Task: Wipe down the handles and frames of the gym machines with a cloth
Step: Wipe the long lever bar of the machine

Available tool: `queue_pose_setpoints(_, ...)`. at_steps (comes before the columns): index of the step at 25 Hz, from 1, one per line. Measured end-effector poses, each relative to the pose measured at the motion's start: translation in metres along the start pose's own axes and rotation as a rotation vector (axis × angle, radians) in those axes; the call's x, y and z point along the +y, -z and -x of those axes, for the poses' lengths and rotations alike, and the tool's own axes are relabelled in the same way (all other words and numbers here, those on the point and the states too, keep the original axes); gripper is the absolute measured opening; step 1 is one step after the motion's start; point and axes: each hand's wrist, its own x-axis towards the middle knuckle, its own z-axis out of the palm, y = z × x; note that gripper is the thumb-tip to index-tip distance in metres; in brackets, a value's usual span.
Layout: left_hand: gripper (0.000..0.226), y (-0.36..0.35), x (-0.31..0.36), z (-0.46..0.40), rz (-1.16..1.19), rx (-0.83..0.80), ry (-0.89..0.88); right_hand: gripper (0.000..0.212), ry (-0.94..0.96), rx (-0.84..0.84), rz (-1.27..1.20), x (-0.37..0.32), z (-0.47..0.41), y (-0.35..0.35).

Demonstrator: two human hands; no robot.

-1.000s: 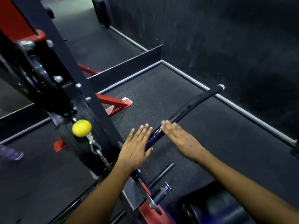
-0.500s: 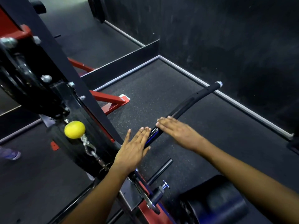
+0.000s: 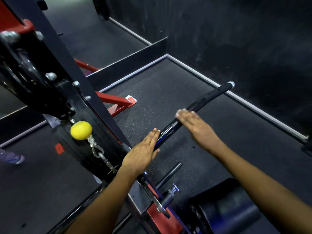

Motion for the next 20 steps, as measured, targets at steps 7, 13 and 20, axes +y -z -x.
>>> queue_pose_setpoints(7, 0.063, 0.007, 0.003, 0.003, 0.046, -0.020, -0.003, 0.072, -0.011, 0.023, -0.128, -0.039, 0.024, -0.015)
queue_pose_setpoints(13, 0.062, 0.006, 0.003, 0.003, 0.077, -0.021, 0.005, 0.077, -0.408, 0.146, -0.211, 0.022, 0.037, -0.016)
queue_pose_setpoints(20, 0.062, 0.009, 0.005, 0.005, 0.092, -0.036, 0.022, 0.057, 0.145, 0.062, -0.111, -0.027, 0.025, -0.018)
